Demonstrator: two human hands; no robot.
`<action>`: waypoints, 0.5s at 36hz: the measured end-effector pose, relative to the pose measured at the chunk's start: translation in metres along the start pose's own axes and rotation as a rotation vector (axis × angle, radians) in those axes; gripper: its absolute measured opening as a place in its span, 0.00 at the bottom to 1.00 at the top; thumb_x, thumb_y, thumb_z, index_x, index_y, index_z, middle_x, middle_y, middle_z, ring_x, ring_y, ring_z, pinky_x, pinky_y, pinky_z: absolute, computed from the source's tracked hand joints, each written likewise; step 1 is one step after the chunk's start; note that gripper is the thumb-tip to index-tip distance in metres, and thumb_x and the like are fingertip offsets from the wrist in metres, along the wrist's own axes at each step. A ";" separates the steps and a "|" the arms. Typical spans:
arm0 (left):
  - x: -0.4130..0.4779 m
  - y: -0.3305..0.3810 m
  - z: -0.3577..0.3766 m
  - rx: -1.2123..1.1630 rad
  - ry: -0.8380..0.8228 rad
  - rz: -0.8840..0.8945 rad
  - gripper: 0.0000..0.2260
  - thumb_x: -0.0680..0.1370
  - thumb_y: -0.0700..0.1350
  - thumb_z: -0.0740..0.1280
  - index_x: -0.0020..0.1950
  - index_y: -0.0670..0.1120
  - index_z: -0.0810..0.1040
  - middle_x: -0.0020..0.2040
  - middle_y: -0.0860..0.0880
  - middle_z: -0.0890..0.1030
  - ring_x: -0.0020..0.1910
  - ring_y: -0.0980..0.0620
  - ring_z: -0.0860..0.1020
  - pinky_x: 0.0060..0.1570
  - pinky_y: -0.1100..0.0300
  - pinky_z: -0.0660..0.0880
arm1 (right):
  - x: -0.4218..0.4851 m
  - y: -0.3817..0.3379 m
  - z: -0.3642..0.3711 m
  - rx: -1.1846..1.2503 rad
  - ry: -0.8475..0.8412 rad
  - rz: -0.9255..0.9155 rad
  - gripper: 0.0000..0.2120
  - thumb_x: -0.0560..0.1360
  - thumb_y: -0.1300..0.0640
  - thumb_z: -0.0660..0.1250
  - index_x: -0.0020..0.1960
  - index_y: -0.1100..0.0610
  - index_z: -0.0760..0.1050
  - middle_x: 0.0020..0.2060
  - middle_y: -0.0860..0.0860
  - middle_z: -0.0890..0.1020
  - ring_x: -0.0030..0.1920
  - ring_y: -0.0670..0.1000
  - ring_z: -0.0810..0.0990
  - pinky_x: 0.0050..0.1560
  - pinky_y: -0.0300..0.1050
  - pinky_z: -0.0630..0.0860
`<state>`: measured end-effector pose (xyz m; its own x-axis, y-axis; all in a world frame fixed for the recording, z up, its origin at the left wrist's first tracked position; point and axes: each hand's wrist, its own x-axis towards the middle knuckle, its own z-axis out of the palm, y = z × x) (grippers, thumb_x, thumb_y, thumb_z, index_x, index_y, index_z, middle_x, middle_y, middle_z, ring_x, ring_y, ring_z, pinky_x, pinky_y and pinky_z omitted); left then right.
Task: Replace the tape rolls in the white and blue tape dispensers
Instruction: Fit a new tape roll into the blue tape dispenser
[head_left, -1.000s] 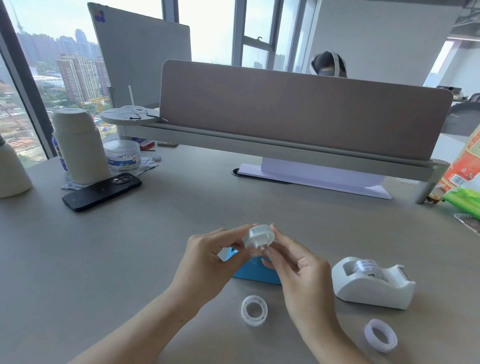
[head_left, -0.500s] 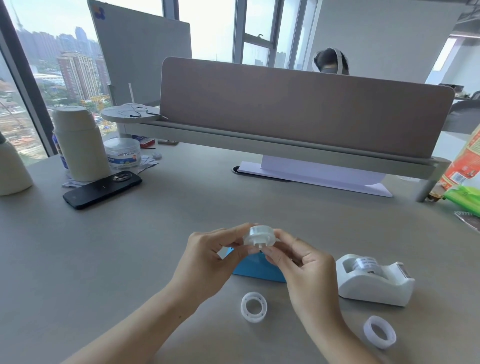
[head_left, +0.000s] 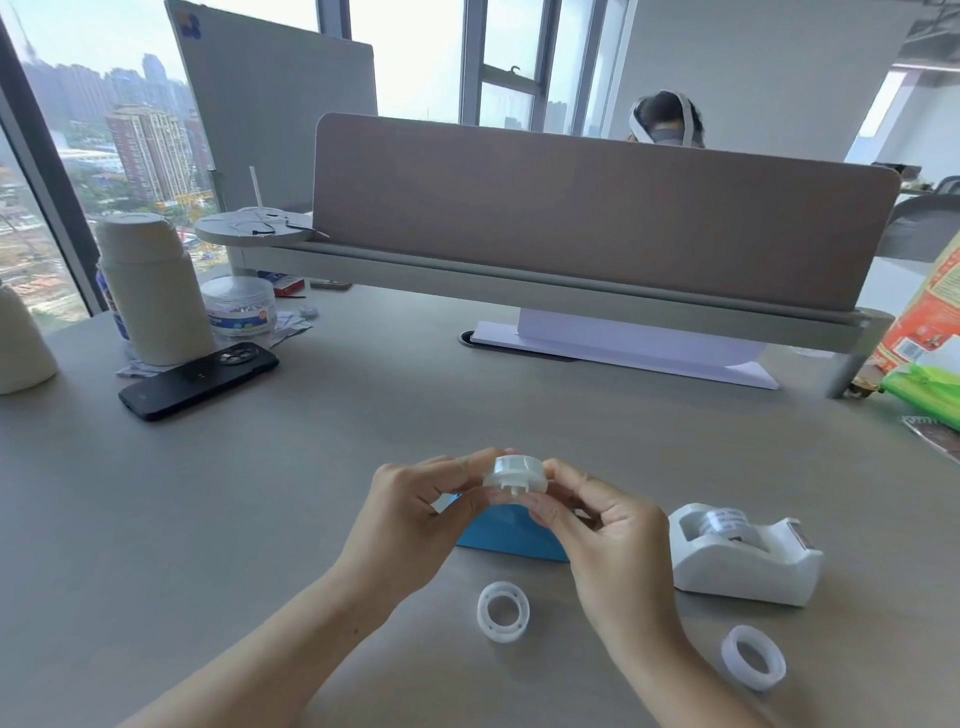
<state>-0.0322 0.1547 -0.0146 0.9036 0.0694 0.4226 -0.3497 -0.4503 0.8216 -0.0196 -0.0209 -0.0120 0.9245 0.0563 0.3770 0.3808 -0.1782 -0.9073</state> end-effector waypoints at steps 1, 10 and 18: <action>0.000 0.000 0.000 -0.001 -0.004 0.000 0.14 0.75 0.46 0.73 0.56 0.62 0.84 0.50 0.58 0.88 0.52 0.62 0.84 0.57 0.55 0.80 | 0.000 0.000 0.000 -0.011 -0.002 -0.006 0.15 0.66 0.45 0.73 0.51 0.48 0.86 0.41 0.41 0.88 0.44 0.44 0.87 0.53 0.46 0.81; 0.009 0.001 -0.007 0.104 0.072 0.116 0.13 0.71 0.49 0.74 0.55 0.59 0.85 0.52 0.66 0.84 0.53 0.62 0.80 0.51 0.70 0.76 | 0.009 -0.002 -0.005 -0.112 0.007 -0.097 0.06 0.70 0.55 0.76 0.46 0.46 0.86 0.38 0.37 0.87 0.41 0.41 0.86 0.44 0.29 0.76; 0.011 -0.009 -0.002 0.079 0.094 0.159 0.20 0.74 0.37 0.74 0.60 0.58 0.83 0.46 0.60 0.85 0.46 0.56 0.78 0.43 0.71 0.73 | 0.016 0.011 -0.001 -0.310 0.078 -0.160 0.06 0.69 0.55 0.77 0.45 0.47 0.85 0.39 0.42 0.85 0.43 0.41 0.81 0.44 0.26 0.72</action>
<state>-0.0196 0.1613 -0.0164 0.8102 0.0731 0.5815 -0.4620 -0.5308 0.7105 -0.0009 -0.0231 -0.0157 0.8451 0.0347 0.5335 0.4866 -0.4634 -0.7406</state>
